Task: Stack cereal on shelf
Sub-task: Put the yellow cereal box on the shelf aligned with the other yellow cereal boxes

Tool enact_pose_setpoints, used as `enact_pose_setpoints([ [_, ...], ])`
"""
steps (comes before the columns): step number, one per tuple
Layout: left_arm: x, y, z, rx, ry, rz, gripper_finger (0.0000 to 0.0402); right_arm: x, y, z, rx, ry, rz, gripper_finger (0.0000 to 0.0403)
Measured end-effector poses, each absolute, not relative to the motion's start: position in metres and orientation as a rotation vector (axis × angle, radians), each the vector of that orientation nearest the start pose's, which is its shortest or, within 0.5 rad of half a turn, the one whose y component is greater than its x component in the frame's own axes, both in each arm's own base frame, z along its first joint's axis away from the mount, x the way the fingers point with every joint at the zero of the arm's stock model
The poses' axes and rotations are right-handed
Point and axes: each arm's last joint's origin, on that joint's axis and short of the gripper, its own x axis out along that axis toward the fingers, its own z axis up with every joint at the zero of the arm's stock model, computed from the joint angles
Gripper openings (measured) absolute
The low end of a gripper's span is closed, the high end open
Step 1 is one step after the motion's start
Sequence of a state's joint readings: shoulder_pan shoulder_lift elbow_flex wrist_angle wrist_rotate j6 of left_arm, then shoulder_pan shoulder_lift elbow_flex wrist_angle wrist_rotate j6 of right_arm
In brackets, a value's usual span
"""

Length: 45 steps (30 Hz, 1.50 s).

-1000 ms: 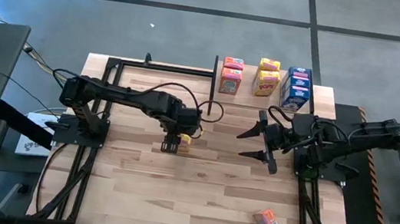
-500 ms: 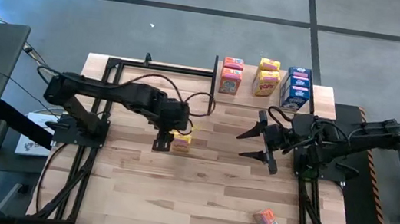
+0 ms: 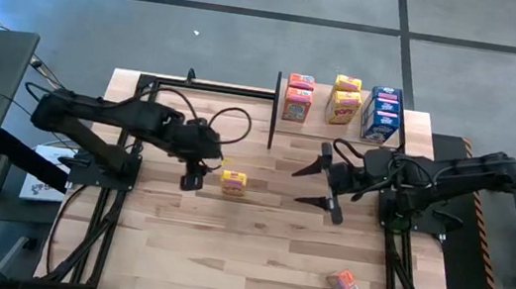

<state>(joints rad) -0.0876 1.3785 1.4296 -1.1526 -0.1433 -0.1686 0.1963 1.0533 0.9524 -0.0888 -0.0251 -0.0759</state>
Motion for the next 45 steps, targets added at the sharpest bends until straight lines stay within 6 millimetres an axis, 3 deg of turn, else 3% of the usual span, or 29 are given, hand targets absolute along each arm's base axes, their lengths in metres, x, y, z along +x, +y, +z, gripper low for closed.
enact_pose_setpoints([
  [9, 0.224, -0.019, 0.333, -0.081, 0.982, 0.186, 0.02, 0.25, 0.048, 0.348, -0.173, 0.096, 0.152, 0.0266],
  [18, 0.21, -0.022, 0.315, -0.122, 0.91, 0.18, 0.02, 0.281, 0.052, 0.34, -0.217, -0.018, 0.081, 0.0266],
  [32, 0.201, -0.02, 0.292, -0.137, 0.909, 0.208, 0.02, 0.327, 0.036, 0.294, -0.141, 0.073, -0.024, 0.0266],
  [45, 0.203, -0.022, 0.28, -0.14, 0.887, 0.2, 0.02, 0.352, 0.035, 0.249, -0.129, 0.193, -0.027, 0.0266],
])
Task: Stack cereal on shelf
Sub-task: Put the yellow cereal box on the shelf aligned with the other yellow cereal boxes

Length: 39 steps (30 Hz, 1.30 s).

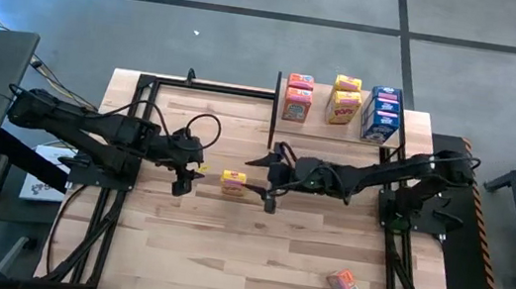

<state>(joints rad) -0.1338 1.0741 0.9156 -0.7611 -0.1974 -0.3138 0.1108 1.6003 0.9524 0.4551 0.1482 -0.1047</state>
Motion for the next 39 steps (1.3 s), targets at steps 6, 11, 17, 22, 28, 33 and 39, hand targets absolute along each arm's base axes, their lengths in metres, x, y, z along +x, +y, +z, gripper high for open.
enact_pose_setpoints([
  [6, 0.205, -0.022, 0.281, -0.146, 0.86, 0.196, 0.02, 0.362, 0.036, 0.226, -0.133, 0.253, -0.033, 0.0266],
  [11, 0.205, -0.022, 0.281, -0.16, 0.856, 0.202, 0.02, 0.368, 0.032, 0.21, -0.116, 0.292, -0.047, 0.0266],
  [17, 0.205, -0.022, 0.281, -0.17, 0.855, 0.207, 0.02, 0.372, 0.026, 0.196, -0.101, 0.333, -0.08, 0.0266],
  [22, 0.205, -0.022, 0.281, -0.171, 0.855, 0.207, 0.02, 0.375, 0.023, 0.186, -0.096, 0.364, -0.089, 0.0266],
  [28, 0.205, -0.022, 0.281, -0.171, 0.854, 0.207, 0.02, 0.377, 0.018, 0.175, -0.088, 0.402, -0.103, 0.0266],
  [33, 0.205, -0.022, 0.281, -0.171, 0.854, 0.207, 0.02, 0.379, 0.015, 0.166, -0.065, 0.425, -0.094, 0.0266],
  [39, 0.205, -0.022, 0.281, -0.171, 0.854, 0.207, 0.02, 0.38, 0.013, 0.164, -0.043, 0.421, -0.08, 0.0266],
])
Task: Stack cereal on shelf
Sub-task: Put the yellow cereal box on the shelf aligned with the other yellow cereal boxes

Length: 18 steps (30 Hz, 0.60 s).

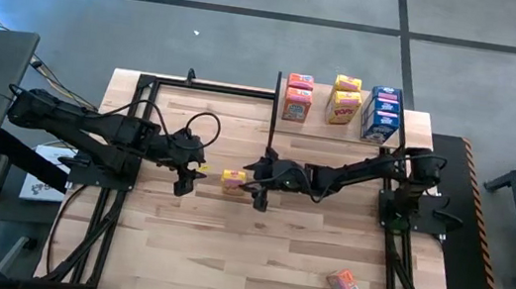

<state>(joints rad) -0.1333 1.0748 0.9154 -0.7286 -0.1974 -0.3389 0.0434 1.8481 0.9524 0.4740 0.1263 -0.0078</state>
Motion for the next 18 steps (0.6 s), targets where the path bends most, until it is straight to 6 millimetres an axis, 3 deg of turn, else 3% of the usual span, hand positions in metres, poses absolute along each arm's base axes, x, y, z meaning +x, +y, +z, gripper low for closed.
enact_pose_setpoints([
  [6, 0.2054, -0.0218, 0.2816, -0.17, 0.853, 0.207, 0.02, 0.3805, 0.014, 0.165, -0.036, 0.411, -0.05, 0.0258],
  [18, 0.2054, -0.0218, 0.2816, -0.17, 0.853, 0.206, 0.02, 0.3805, 0.0152, 0.1651, -0.02, 0.411, -0.01, 0.0173],
])
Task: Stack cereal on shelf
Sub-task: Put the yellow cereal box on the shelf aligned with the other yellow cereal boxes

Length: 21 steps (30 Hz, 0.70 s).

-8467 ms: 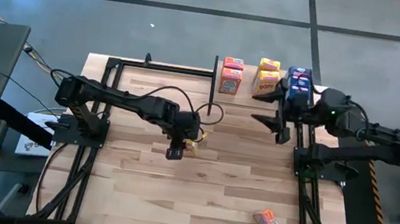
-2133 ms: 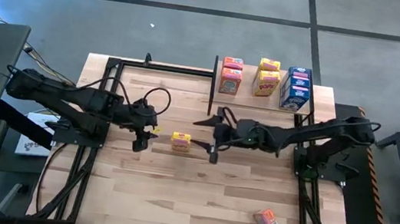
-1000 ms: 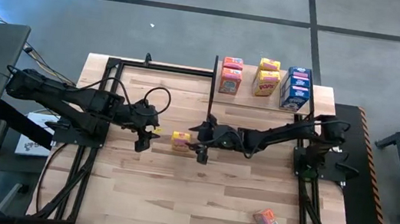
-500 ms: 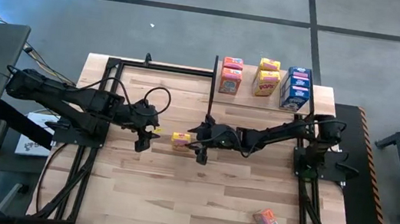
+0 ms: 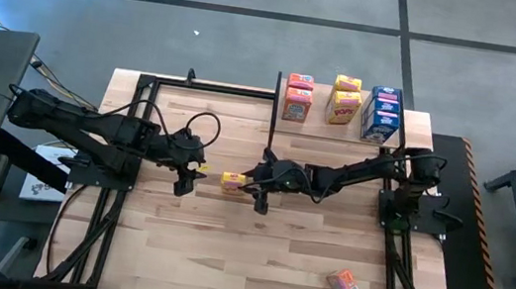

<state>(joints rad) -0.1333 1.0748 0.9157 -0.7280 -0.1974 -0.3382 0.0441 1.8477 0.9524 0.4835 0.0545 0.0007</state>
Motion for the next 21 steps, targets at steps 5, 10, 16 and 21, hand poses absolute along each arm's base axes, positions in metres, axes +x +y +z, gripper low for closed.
enact_pose_setpoints([
  [5, 0.205, -0.022, 0.282, -0.17, 0.853, 0.206, 0.02, 0.38, 0.015, 0.165, -0.02, 0.411, -0.011, 0.0166],
  [10, 0.205, -0.022, 0.282, -0.17, 0.853, 0.206, 0.02, 0.38, 0.015, 0.167, -0.02, 0.41, -0.011, 0.0166],
  [16, 0.205, -0.022, 0.282, -0.17, 0.853, 0.206, 0.02, 0.374, 0.015, 0.187, -0.018, 0.38, -0.011, 0.0165],
  [21, 0.205, -0.022, 0.282, -0.169, 0.854, 0.206, 0.02, 0.364, 0.015, 0.205, -0.023, 0.396, -0.011, 0.0165],
])
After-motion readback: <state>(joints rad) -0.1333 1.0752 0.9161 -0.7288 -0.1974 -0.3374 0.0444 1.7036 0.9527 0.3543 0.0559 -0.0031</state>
